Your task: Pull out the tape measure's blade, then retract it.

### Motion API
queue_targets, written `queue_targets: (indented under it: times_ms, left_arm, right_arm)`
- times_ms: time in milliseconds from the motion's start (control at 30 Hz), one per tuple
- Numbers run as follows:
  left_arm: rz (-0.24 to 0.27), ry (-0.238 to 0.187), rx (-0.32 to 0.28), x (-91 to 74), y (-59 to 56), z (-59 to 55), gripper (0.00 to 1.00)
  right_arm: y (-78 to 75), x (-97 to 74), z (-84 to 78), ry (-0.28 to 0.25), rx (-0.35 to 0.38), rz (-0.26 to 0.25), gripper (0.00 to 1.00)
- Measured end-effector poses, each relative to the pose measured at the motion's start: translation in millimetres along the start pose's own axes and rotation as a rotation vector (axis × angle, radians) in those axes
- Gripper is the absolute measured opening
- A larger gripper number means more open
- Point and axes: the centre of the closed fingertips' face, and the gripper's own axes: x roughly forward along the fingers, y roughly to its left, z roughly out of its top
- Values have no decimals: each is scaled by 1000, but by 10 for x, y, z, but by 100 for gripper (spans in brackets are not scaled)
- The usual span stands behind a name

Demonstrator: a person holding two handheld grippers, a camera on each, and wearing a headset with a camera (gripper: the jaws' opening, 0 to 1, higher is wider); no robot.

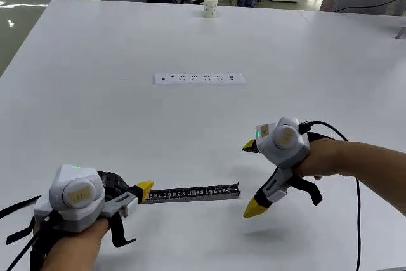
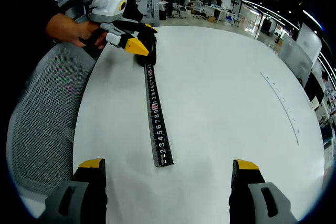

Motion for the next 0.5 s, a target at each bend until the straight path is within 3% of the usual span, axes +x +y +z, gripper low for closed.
queue_targets:
  times_ms: [167, 333, 500]
  left_arm:
    - [37, -46, -22, -3, 64, -28, 99]
    - [25, -76, -9, 6, 60, -65, 99]
    - [26, -69, -13, 2, 59, -92, 99]
  right_arm:
    - [-13, 40, 18, 10, -30, 8, 91]
    - [6, 93, 7, 30, -70, 27, 87]
    - [16, 121, 20, 35, -89, 36, 75]
